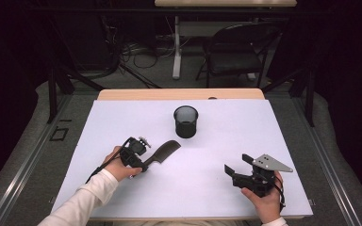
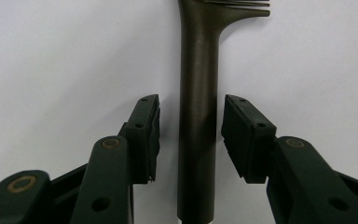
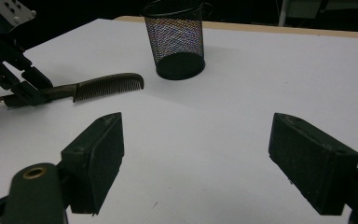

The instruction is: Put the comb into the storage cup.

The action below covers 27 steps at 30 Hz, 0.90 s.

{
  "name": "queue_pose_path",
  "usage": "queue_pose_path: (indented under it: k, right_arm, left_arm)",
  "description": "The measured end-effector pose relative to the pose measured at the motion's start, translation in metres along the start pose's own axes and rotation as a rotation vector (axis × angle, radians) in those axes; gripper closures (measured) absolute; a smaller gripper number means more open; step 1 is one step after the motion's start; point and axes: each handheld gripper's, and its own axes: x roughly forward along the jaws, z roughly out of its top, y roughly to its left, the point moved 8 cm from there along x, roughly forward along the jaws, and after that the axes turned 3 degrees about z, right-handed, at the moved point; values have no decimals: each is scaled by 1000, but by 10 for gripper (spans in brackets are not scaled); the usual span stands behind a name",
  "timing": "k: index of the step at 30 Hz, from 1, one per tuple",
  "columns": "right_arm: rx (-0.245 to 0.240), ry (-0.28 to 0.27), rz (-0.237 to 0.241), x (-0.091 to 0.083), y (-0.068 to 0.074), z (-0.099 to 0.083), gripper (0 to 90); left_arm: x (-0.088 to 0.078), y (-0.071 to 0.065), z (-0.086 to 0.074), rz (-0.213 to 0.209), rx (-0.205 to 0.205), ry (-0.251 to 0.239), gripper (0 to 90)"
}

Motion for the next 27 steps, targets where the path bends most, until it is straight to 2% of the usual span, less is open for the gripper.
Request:
queue_pose_path:
  k: [5,18,27]
  right_arm:
    - [1,6,-1,0,0,-1,182]
    - [-2,4,0,0,0,-1,183]
    - [-1,3,2,1,-1,-1,184]
  left_arm:
    - [1,-1,-1,8,9,18,608]
    - [1,-5,-1,12,29,25,692]
    - [2,-5,-1,6,18,25,712]
